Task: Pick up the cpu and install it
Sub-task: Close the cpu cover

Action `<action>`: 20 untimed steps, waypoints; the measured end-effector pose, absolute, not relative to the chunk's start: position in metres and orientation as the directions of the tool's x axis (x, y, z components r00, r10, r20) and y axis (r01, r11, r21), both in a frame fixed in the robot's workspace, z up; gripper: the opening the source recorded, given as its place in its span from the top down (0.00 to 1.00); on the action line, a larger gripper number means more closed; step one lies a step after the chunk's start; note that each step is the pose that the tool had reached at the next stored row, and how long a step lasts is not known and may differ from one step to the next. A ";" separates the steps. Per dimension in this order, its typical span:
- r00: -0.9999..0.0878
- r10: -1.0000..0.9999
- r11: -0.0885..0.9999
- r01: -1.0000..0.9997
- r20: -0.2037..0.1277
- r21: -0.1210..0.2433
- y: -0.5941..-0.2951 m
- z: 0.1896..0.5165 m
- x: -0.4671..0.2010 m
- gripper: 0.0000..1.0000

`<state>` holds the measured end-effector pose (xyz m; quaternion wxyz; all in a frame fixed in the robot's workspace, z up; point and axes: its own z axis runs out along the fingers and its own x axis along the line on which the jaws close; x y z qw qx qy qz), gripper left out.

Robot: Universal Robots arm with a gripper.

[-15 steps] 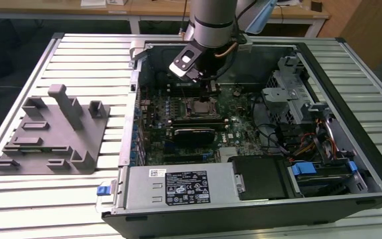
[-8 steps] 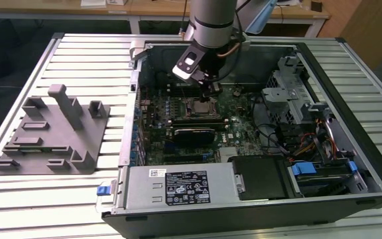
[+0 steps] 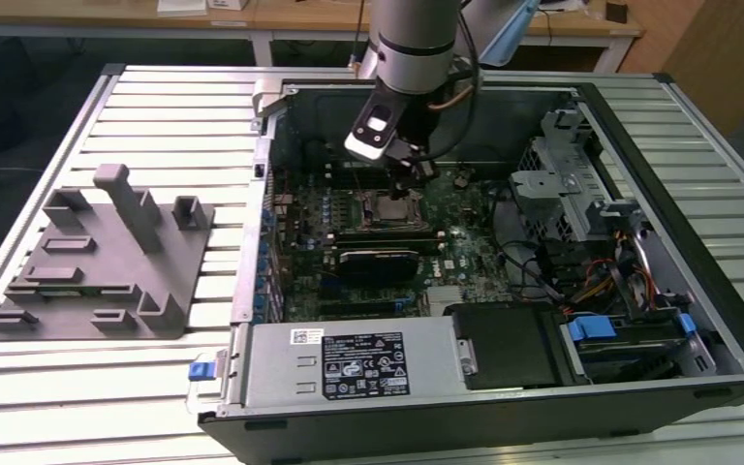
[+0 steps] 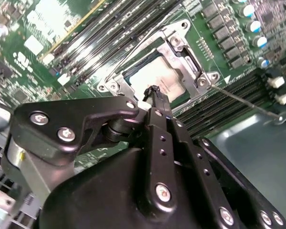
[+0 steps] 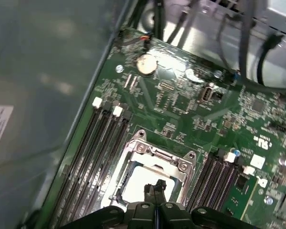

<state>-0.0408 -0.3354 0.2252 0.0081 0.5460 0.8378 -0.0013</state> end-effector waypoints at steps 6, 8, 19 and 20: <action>-0.501 0.865 0.501 0.865 -0.015 0.007 -0.335 0.225 -0.041 0.89; -0.532 0.847 0.532 0.847 -0.015 0.007 -0.335 0.224 -0.041 0.89; -0.690 0.723 0.691 0.723 -0.015 0.007 -0.335 0.223 -0.041 0.89; -0.703 0.711 0.703 0.711 -0.015 0.007 -0.335 0.223 -0.041 0.89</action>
